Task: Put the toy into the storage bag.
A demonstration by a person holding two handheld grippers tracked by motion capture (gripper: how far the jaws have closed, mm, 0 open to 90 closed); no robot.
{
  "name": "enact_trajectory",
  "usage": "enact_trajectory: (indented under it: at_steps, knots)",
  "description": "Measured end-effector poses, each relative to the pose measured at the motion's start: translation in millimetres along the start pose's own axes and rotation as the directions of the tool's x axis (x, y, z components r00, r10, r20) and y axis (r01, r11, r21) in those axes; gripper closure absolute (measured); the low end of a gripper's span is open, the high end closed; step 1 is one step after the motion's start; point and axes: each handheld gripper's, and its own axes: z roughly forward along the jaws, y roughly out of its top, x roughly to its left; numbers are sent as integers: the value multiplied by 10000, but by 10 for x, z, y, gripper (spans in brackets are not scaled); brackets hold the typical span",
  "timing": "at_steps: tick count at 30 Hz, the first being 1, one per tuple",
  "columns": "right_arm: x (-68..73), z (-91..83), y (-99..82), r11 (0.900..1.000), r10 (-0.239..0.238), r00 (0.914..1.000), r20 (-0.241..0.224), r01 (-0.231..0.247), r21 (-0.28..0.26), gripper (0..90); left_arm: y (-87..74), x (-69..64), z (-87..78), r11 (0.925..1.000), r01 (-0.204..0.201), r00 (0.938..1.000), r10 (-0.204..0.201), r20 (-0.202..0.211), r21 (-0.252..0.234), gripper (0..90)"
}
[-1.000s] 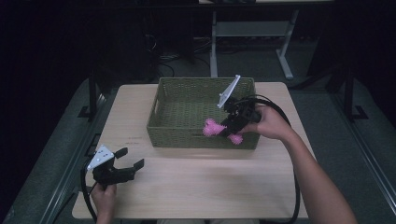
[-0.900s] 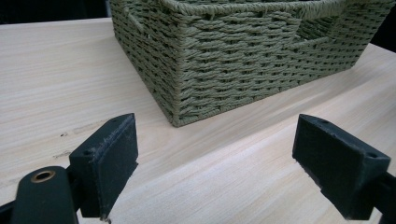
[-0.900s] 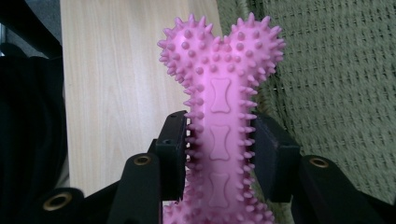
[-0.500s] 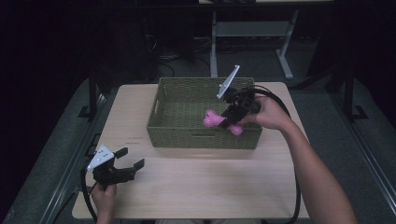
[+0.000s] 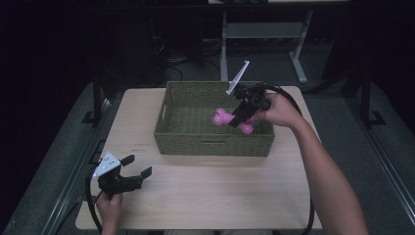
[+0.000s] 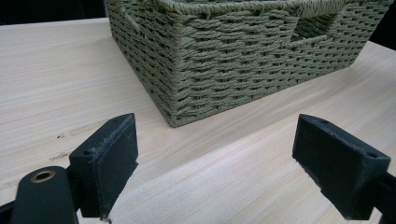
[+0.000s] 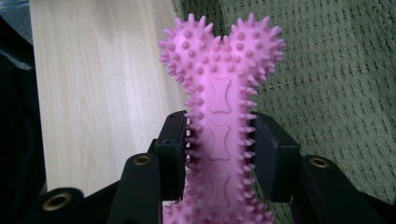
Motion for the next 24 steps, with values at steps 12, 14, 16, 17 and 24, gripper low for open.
enact_trajectory:
  at_steps: [12, 14, 16, 17, 24]
  knots:
    - [-152, 78, -15, 9996, 287, 9996, -62, -287, 33, 577, 1, 2, -5, 10000, -41, 10000, 41, 12, -6, 137]
    - [-191, 89, -29, 9994, 350, 9994, -53, -349, 22, 577, 3, -2, -5, 10000, -77, 10000, 77, 30, 22, 137]
    - [-211, 94, -32, 9991, 433, 9990, -79, -433, -27, 577, 2, -2, -3, 10000, -76, 10000, 76, 13, 30, 137]
    - [-221, 95, -34, 9989, 451, 9989, -92, -452, -78, 577, 2, -2, -3, 10000, -76, 10000, 76, 13, 30, 136]
    - [-301, 142, -48, 9980, 624, 9980, -94, -625, -53, 577, 2, -2, -4, 10000, -61, 10000, 61, 25, 6, 137]
